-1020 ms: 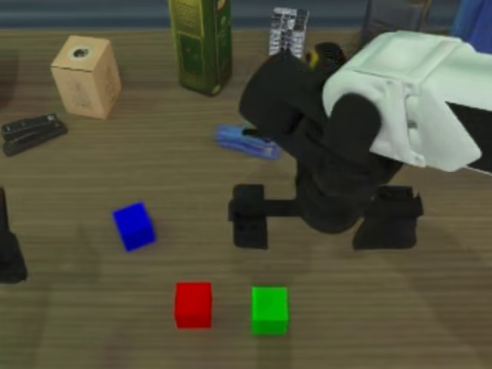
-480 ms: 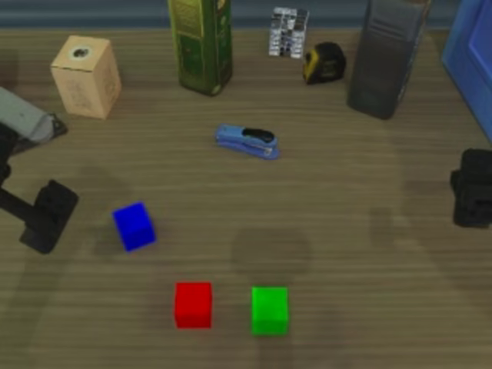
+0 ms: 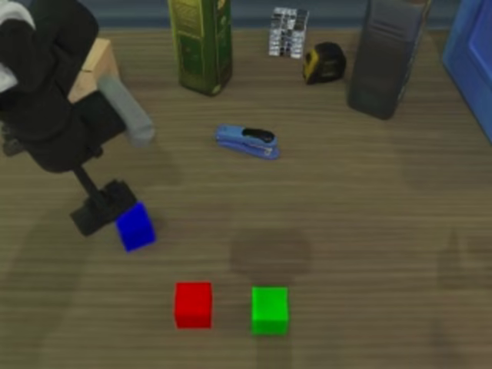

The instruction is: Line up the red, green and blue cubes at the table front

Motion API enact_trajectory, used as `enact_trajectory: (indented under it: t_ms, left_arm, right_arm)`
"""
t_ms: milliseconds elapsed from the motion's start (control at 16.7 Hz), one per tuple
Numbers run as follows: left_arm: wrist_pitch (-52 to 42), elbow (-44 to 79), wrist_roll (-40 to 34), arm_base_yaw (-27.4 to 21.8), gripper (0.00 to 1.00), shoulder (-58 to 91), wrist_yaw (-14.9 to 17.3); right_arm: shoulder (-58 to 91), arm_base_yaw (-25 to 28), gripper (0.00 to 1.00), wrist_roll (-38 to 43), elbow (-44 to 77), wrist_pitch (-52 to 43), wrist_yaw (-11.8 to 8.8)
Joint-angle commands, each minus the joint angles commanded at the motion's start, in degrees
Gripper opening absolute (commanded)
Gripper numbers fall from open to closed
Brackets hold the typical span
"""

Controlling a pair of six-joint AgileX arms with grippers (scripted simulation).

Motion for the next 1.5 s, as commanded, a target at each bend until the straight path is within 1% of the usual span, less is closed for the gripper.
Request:
enact_trajectory:
  t_ms: [240,420,840,1260,1500]
  left_arm:
    - [-6.3,9.3,4.8,-2.3,1.0,11.9,0.0]
    - [-8.5,12.8,6.6,-3.1,1.0,15.9,-0.1]
    - [-7.8,12.6,6.8,-3.0,1.0,16.8,-0.1]
    - [6.1,4.4,6.9,-3.1,1.0,22.1,-0.1]
    - [7.8,3.3,6.9,-3.1,1.0,22.9,-0.1]
  right_arm:
    - [-10.2,-5.5,1.0,-4.8,-9.0,9.3,-3.8]
    - [-14.1,-7.3,1.0,-6.1,-11.9,12.8,-5.5]
    - [-14.4,-7.5,1.0,-6.2,-12.1,13.2,-5.7]
    - [-14.4,-7.5,1.0,-6.2,-12.1,13.2,-5.7]
    - [-14.4,-7.5,1.0,-6.2,-12.1,13.2,-5.7]
